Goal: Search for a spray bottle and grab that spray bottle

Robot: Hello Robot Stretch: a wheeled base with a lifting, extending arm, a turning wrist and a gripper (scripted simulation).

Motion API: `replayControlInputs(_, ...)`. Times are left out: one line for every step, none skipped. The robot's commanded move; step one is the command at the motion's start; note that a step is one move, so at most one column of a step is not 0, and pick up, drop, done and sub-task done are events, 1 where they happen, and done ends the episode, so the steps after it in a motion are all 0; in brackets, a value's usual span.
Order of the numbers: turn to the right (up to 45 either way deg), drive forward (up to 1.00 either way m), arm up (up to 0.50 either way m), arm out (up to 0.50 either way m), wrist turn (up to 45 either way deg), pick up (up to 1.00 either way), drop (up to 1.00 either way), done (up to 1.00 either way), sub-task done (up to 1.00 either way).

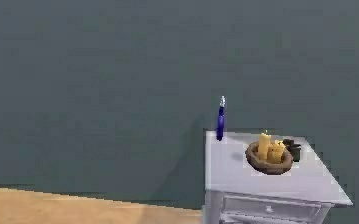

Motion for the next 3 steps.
replayControlInputs(0.0,0.40,0.00,0.00,0.0,0.00,0.00,0.00,0.00)
replayControlInputs(-45.0,0.00,0.00,0.00,0.0,0.00,0.00,0.00,0.00)
replayControlInputs(-21.0,0.00,0.00,0.00,0.0,0.00,0.00,0.00,0.00)
